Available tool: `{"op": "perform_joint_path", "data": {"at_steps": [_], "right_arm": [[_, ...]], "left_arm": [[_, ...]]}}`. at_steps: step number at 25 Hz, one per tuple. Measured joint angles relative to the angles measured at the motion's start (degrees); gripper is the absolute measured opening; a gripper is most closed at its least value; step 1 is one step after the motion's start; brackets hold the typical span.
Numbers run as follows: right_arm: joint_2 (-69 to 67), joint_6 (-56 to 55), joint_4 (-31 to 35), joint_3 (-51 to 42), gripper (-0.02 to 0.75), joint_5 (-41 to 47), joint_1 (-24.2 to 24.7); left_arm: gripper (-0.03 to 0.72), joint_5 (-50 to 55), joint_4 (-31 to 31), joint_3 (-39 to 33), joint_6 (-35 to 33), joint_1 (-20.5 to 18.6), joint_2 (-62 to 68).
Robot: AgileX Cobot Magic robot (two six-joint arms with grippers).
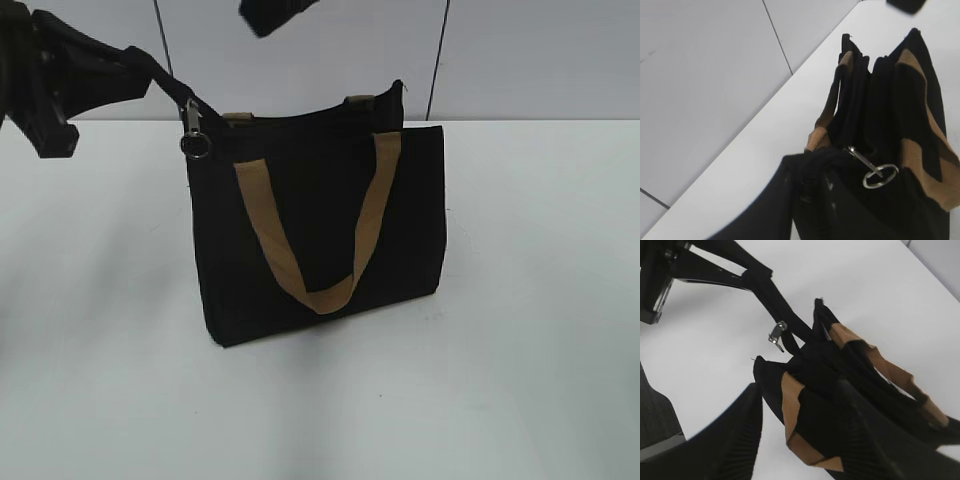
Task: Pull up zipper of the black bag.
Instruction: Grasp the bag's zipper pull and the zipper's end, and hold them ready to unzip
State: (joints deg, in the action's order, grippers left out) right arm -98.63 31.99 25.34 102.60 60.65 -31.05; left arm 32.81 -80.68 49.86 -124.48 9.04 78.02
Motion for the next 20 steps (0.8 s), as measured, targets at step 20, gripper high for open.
{"op": "perform_joint_path", "data": {"at_steps": [20], "right_arm": [[-12.13, 12.86, -1.48, 0.83, 0.365, -6.4, -6.48]], "left_arm": [[0.077, 0.0, -2.41, 0.0, 6.97, 0.0, -2.95]]}}
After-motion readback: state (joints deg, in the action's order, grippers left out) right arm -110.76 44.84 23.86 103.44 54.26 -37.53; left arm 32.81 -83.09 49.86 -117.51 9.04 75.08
